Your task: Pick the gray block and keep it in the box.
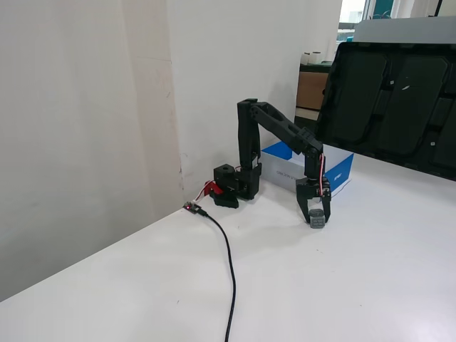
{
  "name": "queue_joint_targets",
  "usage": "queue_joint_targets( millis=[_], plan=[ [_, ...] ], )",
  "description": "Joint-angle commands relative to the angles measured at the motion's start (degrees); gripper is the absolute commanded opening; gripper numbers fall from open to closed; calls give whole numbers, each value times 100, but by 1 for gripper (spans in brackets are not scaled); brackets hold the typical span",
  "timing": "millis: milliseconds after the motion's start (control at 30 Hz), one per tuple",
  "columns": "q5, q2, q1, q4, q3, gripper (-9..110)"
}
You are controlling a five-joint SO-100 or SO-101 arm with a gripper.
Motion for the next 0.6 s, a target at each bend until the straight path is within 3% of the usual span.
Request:
queue_joint_targets(
  millis=[0, 267, 567],
  plan=[
    [26, 360, -18, 264, -686, 2],
    [35, 1178, -492, 1670, -2224, 3],
    [352, 1986, -2162, 2566, -3199, 3]
  ],
)
